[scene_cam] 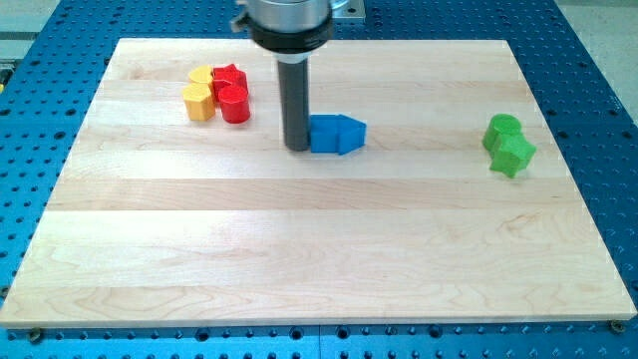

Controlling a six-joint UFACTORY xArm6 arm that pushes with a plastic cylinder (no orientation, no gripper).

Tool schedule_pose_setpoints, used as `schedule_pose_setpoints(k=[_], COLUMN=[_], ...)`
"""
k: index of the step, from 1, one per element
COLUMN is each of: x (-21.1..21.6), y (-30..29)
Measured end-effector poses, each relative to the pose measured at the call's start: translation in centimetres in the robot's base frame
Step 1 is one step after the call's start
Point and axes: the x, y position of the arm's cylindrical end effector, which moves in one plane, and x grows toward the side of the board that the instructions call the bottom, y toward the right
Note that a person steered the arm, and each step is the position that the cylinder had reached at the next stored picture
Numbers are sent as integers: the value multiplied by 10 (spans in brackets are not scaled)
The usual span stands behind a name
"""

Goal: Move the blue blocks diagonally bottom right to the red circle

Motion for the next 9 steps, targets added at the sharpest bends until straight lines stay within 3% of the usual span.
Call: schedule_pose_setpoints(k=[6,8,9], x=[-1,3,24], y=[170,185,185])
